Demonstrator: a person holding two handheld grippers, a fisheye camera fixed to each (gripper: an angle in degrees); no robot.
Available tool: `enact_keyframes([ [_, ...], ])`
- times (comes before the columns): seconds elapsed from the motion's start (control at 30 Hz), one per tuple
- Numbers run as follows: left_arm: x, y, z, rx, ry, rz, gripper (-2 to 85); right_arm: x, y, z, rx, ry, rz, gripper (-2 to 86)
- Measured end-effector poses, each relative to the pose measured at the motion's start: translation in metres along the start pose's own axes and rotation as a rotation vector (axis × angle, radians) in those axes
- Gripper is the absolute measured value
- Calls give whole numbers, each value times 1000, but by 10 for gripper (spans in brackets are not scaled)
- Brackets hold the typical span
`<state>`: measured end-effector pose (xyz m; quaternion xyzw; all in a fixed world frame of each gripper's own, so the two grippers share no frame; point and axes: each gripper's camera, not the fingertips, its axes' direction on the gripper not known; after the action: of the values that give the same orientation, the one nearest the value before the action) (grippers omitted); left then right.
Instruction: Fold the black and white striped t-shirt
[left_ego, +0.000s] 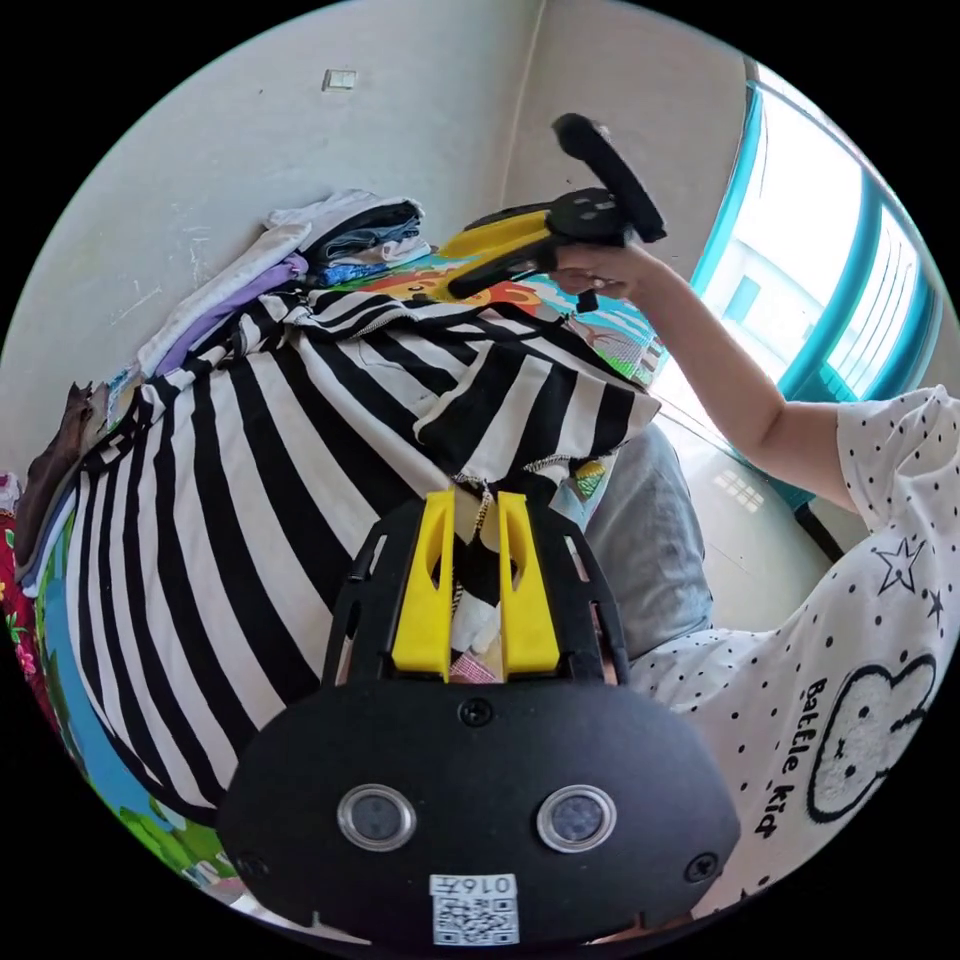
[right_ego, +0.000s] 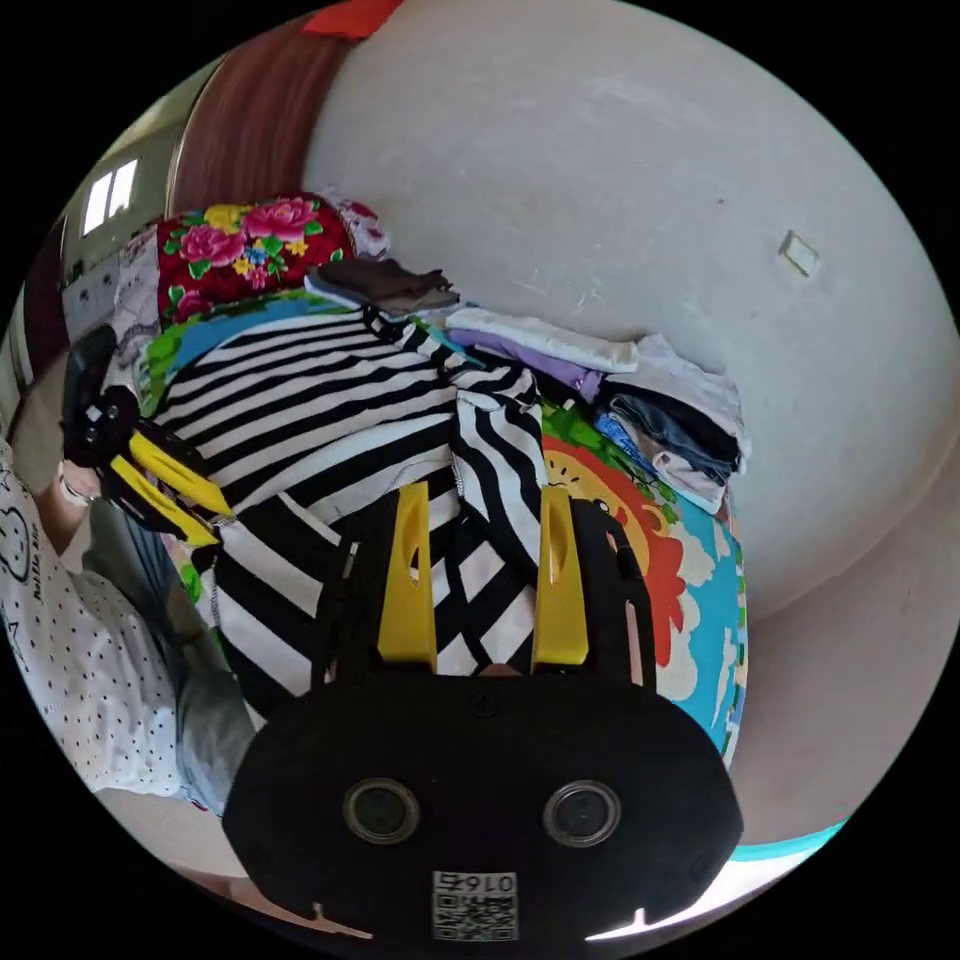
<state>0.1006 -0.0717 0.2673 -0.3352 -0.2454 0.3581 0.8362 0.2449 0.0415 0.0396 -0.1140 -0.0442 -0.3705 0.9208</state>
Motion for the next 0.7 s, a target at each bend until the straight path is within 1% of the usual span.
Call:
enact_keyframes([
  [0.03, 3, 3, 0, -5, -13, 8, 61, -4, -13, 23, -66, 52, -27, 141],
  [0.13, 8, 8, 5, -19, -9, 27, 55, -13, -28, 66, -200, 124, -106, 124],
  [0.17, 11, 9, 8, -29, -3, 41, 48, -14, -29, 70, -209, 122, -118, 114],
  [0.23, 15, 10, 11, -24, -8, 55, 36, -13, -30, 73, -190, 103, -129, 33],
  [0.27, 15, 11, 10, -18, -20, 48, 26, -11, -29, 72, -183, 117, -123, 29],
  [0.3, 16, 11, 10, -14, -23, 43, 19, -4, -30, 69, -164, 160, -109, 21],
  [0.37, 16, 10, 12, -12, -14, 40, -1, 14, -32, 65, -149, 321, -58, 14],
  [0.4, 16, 10, 13, -15, -11, 39, -4, 29, -37, 63, -151, 438, -35, 12],
  [0.43, 16, 9, 14, -10, -4, 32, -6, 48, -43, 63, -159, 495, -13, 10],
  [0.5, 18, 7, 14, 10, 17, 24, -8, 78, -56, 60, -142, 478, 39, 9],
  [0.6, 27, 2, 13, 50, 36, 26, -8, 134, -79, 59, -122, 367, 152, 10],
  [0.7, 36, -4, 19, 62, 12, 33, -4, 187, -90, 75, -134, 245, 270, 17],
])
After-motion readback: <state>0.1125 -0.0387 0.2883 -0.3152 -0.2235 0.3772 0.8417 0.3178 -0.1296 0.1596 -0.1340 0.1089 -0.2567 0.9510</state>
